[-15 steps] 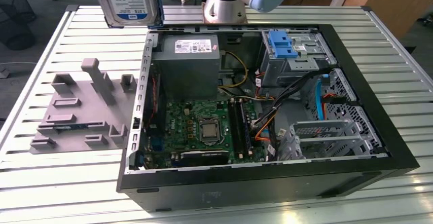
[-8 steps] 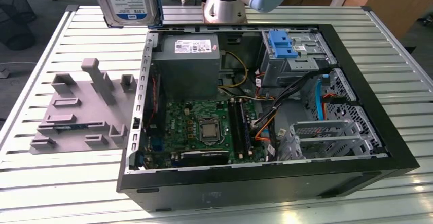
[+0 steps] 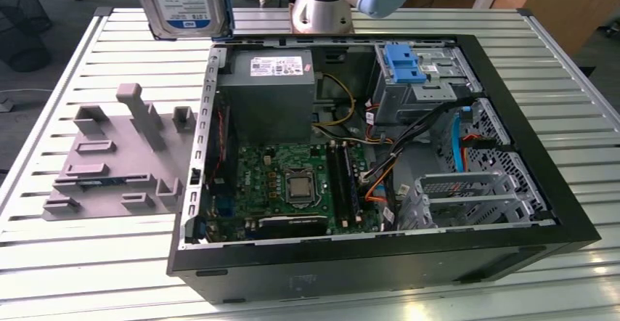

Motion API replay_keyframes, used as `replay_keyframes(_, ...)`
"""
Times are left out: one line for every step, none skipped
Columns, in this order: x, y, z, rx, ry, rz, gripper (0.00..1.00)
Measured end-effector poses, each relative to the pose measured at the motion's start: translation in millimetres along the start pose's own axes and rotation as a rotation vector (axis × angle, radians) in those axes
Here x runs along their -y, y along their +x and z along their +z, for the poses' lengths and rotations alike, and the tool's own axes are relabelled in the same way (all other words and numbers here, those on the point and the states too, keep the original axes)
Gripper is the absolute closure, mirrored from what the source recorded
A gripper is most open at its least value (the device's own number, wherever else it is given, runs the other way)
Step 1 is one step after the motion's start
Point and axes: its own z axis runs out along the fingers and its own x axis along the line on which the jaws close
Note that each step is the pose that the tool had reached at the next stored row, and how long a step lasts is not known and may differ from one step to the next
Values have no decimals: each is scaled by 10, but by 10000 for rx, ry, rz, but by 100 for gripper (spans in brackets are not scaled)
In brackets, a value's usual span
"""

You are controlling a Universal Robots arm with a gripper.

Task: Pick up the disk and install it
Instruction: 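Pick up the disk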

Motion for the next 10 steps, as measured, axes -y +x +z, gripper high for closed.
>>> replay_keyframes(5,1,0,0,0,-1,64)
replay_keyframes(9,2,-1,0,-1,0,64)
replay_keyframes(13,3,0,0,0,0,64)
replay_keyframes(17,4,0,0,1,0,64)
replay_keyframes(22,5,-1,0,0,-1,64)
replay_keyframes(28,6,-1,0,-1,-1,64)
replay_keyframes(33,7,-1,0,0,-1,64)
replay_keyframes(38,7,0,1,1,0,64)
replay_keyframes(43,8,-1,0,0,0,64)
replay_keyframes(48,8,-1,0,0,0,64)
